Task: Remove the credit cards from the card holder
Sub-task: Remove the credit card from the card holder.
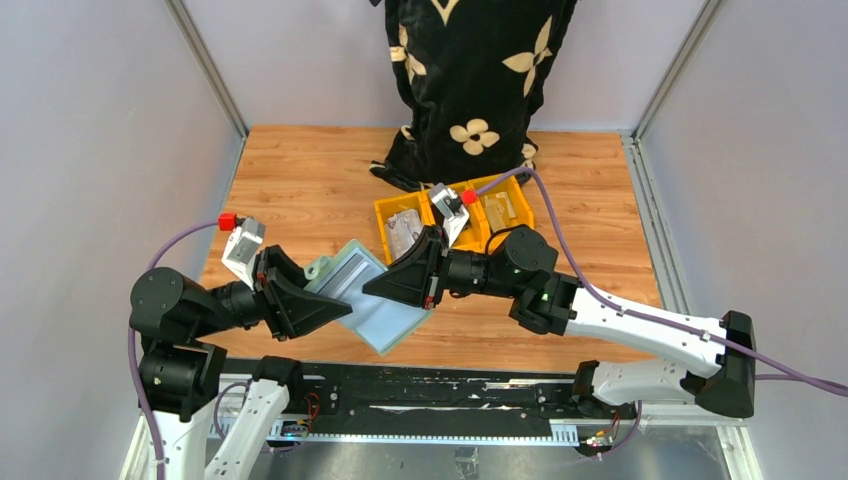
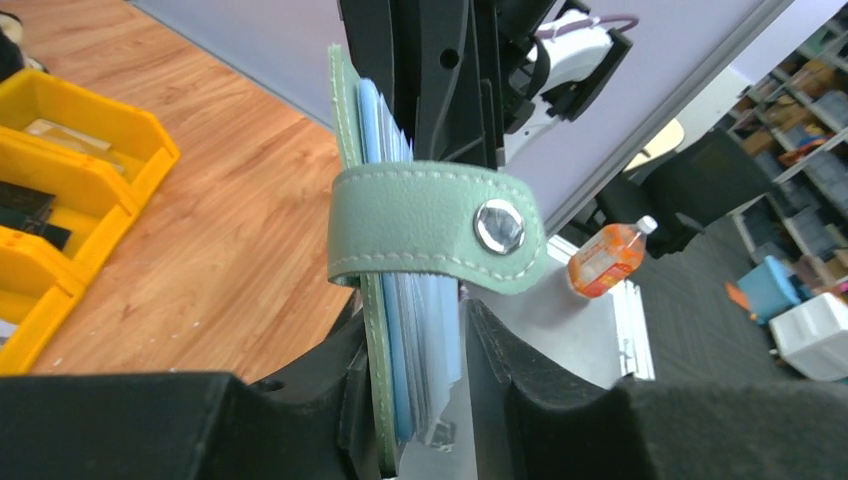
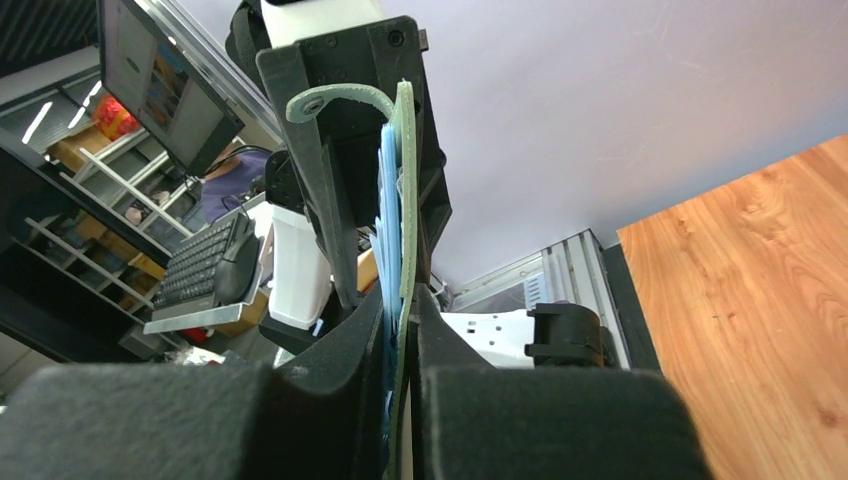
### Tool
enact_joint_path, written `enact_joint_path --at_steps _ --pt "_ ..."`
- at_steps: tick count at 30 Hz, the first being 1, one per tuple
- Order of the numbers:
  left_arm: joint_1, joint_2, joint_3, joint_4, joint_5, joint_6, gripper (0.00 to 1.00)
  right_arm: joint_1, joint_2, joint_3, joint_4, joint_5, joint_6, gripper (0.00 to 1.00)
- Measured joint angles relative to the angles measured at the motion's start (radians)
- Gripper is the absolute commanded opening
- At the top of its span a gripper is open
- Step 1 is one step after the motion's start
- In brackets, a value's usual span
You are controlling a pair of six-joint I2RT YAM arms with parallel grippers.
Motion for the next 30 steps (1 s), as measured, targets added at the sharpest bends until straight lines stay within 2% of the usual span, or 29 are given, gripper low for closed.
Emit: enact_joint_path --at_steps 7,14,17,19,21,24,26,30 --pt "0.000 0.030 0.000 0.106 0.019 -0.141 0.38 0.000 -0.026 -0.014 -0.002 -0.001 -0.063 0.04" --pt "0.000 0.056 0.003 0.164 0.033 -0.237 0.16 0.000 -0.044 -0.014 0.002 -0.022 -0.100 0.02" --pt "0.000 0.071 0.014 0.186 0.039 -0.256 0.15 0.004 -0.051 -0.014 0.006 -0.031 -0.112 0.02" --pt "0.000 0.082 0.031 0.195 0.040 -0.264 0.18 0.005 -0.054 -0.014 0.014 -0.041 -0.120 0.01" --pt "0.000 0.088 0.039 0.204 0.042 -0.271 0.31 0.006 -0.056 -0.014 0.019 -0.046 -0.127 0.01" --pt "0.000 0.088 0.040 0.222 0.043 -0.288 0.38 0.010 -0.058 -0.014 0.008 -0.053 -0.140 0.00" --pt "0.000 0.087 0.040 0.233 0.038 -0.296 0.34 0.010 -0.058 -0.015 -0.013 -0.062 -0.148 0.00" --pt "0.000 0.080 0.039 0.229 0.024 -0.279 0.11 0.016 -0.051 -0.015 -0.037 -0.086 -0.159 0.00"
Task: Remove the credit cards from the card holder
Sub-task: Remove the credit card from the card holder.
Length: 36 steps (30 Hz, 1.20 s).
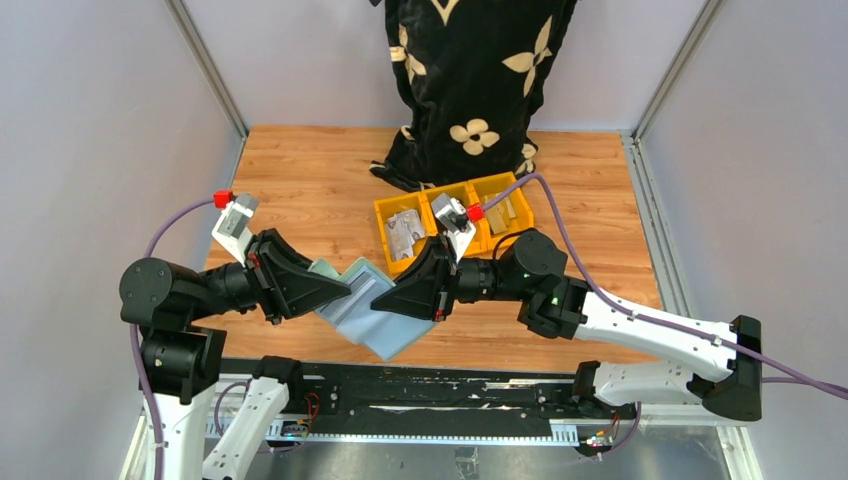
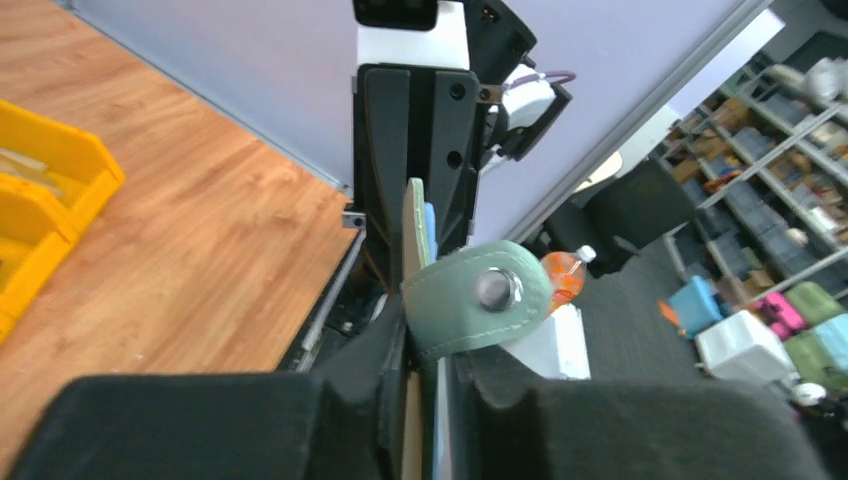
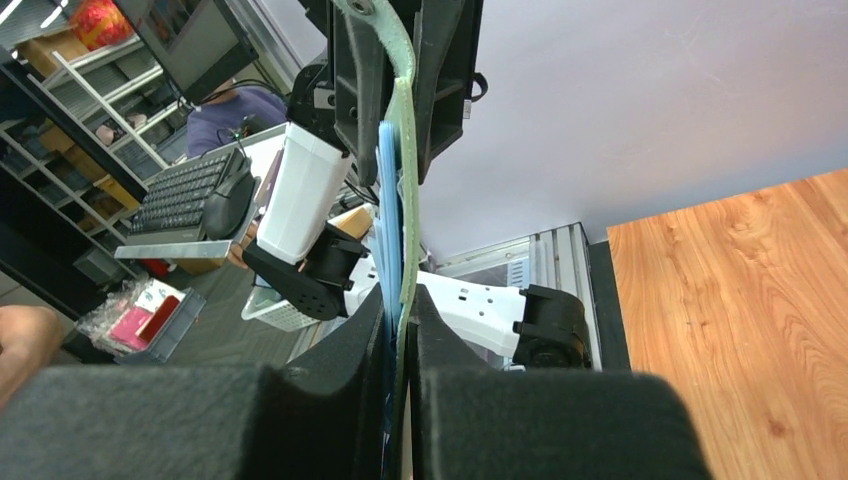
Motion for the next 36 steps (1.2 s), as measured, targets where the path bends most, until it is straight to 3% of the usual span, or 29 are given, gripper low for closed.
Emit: enact_joint_path --at_steps 5,7,10,13,20,22,24,27,36 --pt "0.000 -0.010 0.006 -0.091 -0.038 0.108 0.03 0.005 0.001 0.000 -0.024 -0.012 -0.022 0.00" --pt "0.000 -0.018 0.015 -0.144 -0.053 0.175 0.09 0.005 0.006 0.000 -0.034 -0.013 -0.026 0.00" --pt "0.000 -0.032 0.024 -0.213 -0.063 0.266 0.27 0.006 0.018 0.006 -0.049 -0.023 -0.033 0.00" --pt "0.000 -0.042 0.025 -0.254 -0.048 0.325 0.29 0.013 0.035 0.020 -0.064 -0.037 -0.039 0.00" --pt "0.000 -0.047 0.027 -0.349 -0.013 0.430 0.04 0.022 0.060 0.031 -0.089 -0.056 -0.045 0.00" --pt "0.000 -0.047 0.031 -0.369 -0.010 0.456 0.00 0.022 0.060 0.031 -0.098 -0.057 -0.048 0.13" --pt "0.000 -0.047 0.035 -0.377 -0.010 0.467 0.00 0.023 0.060 0.031 -0.100 -0.063 -0.052 0.44" --pt "0.000 -0.047 0.040 -0.391 -0.014 0.490 0.00 0.024 0.053 0.031 -0.117 -0.067 -0.062 0.72" --pt "0.000 -0.060 0.060 -0.412 -0.078 0.551 0.00 0.027 -0.039 0.045 -0.164 0.044 -0.066 0.77"
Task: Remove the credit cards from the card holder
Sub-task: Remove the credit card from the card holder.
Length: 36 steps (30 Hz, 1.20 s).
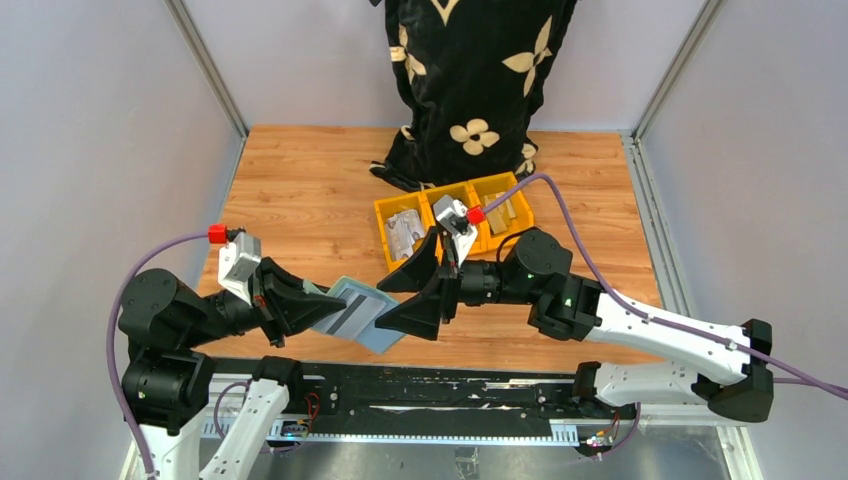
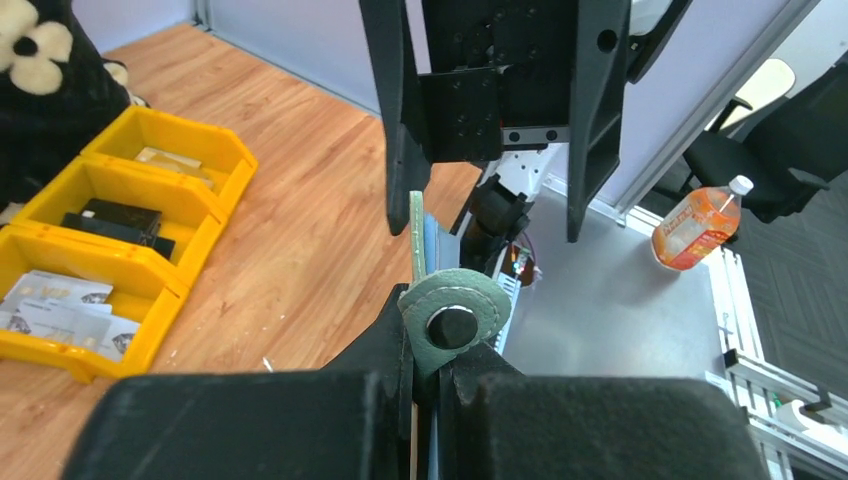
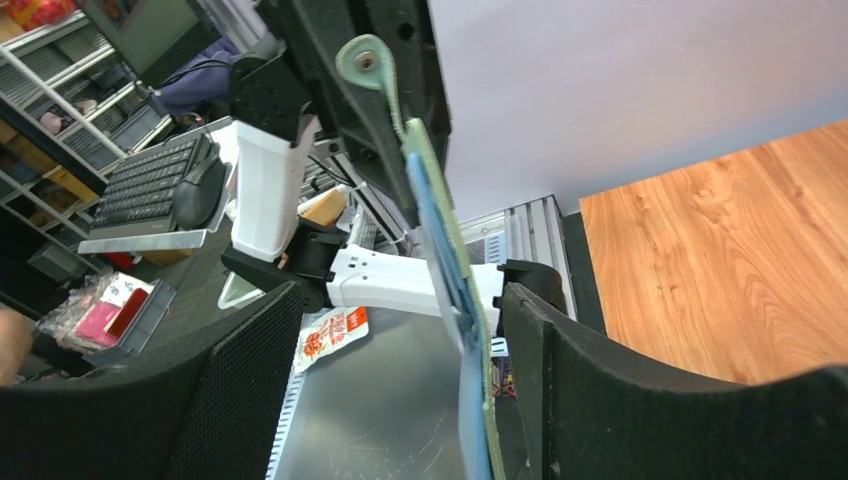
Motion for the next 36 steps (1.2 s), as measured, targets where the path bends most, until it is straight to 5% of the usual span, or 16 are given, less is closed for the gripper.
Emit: enact_joint_path --at_steps 7,11,18,19,23,29,36 --pt "0.000 -0.007 0.014 0.002 -0.011 -0.003 0.00 0.004 0.055 0.034 -0.058 0.039 0.004 0.75" --pt "0.000 -0.008 0.013 0.024 -0.011 -0.042 0.00 0.009 0.059 0.034 -0.073 0.043 0.003 0.66" --pt "0.000 -0.008 -0.031 0.145 0.006 -0.204 0.00 0.009 0.060 0.035 -0.059 0.011 0.023 0.21" --pt "0.000 -0.006 -0.036 0.153 0.006 -0.220 0.03 0.010 0.061 0.035 -0.051 -0.001 0.032 0.15" --pt "0.000 -0.006 -0.040 0.166 0.006 -0.245 0.42 0.011 0.061 0.035 -0.037 -0.036 0.047 0.00" --pt "0.000 -0.010 -0.071 0.143 0.013 -0.220 0.59 0.013 0.082 0.064 -0.058 -0.086 0.061 0.00" --pt "0.000 -0.015 -0.124 0.125 0.112 -0.225 0.55 0.013 0.164 0.170 -0.154 -0.155 0.063 0.00"
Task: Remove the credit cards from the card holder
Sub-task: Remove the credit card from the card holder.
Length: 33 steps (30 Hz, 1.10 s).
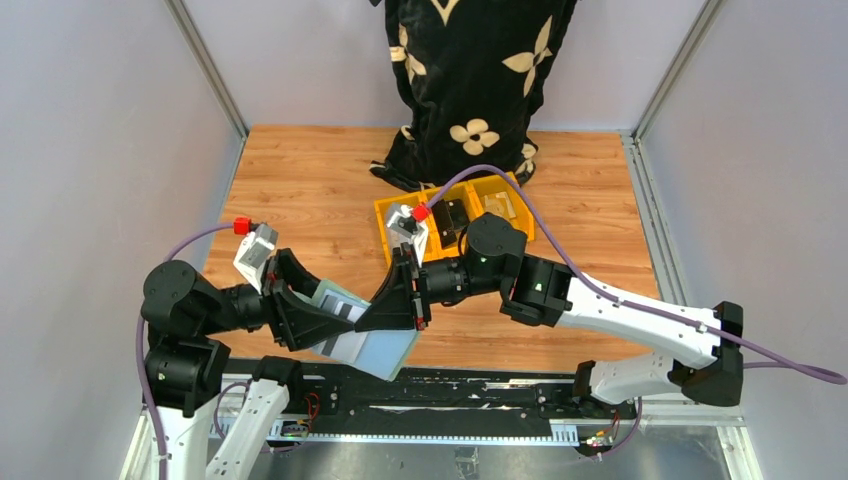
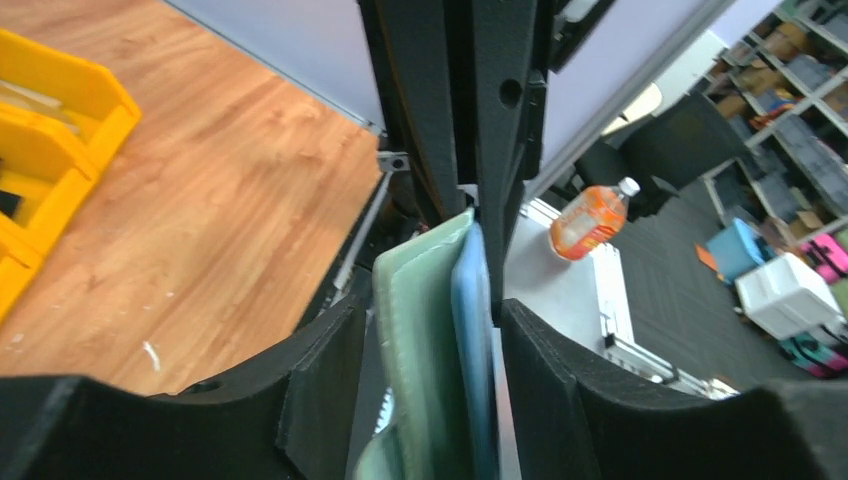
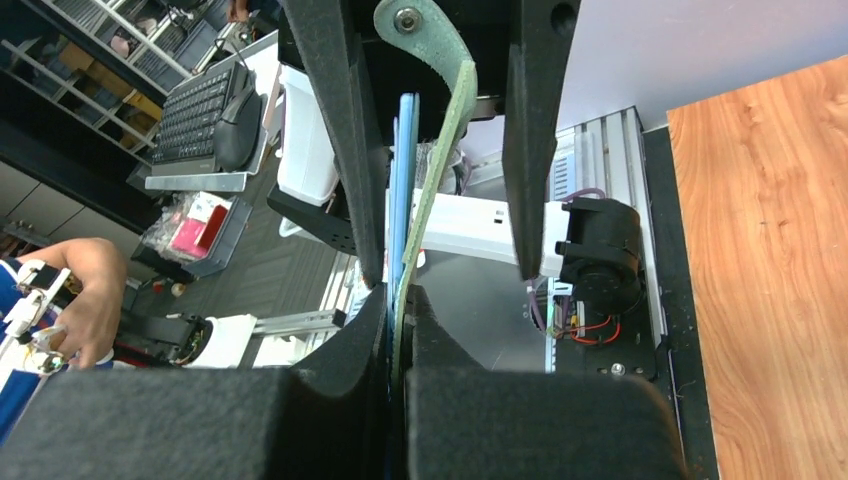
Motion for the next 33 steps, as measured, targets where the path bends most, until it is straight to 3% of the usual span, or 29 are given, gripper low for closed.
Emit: enact_joint_path --at_steps 7,15,19,23,27,33 --pt "0.000 -0.018 -0.016 -0.008 0.101 -0.004 0.29 0.000 0.040 0.084 -0.111 -0.037 -0.035 0.03" --pt "0.000 -0.020 -0.015 -0.034 0.148 0.027 0.28 0.000 0.039 0.109 -0.173 -0.061 -0.072 0.06" --pt "0.000 -0.020 -0.015 -0.045 0.154 0.033 0.08 0.000 0.039 0.112 -0.178 -0.072 -0.076 0.32" --pt "0.000 -0.020 -0.014 -0.055 0.126 0.042 0.00 0.000 0.037 0.126 -0.187 -0.065 -0.087 0.52" --pt "0.000 -0.019 -0.014 -0.055 0.058 0.042 0.00 -0.002 -0.013 0.127 -0.225 0.030 -0.116 0.55" --pt "0.000 -0.007 -0.014 -0.037 -0.045 0.028 0.00 -0.005 -0.218 0.088 -0.252 0.275 -0.161 0.48"
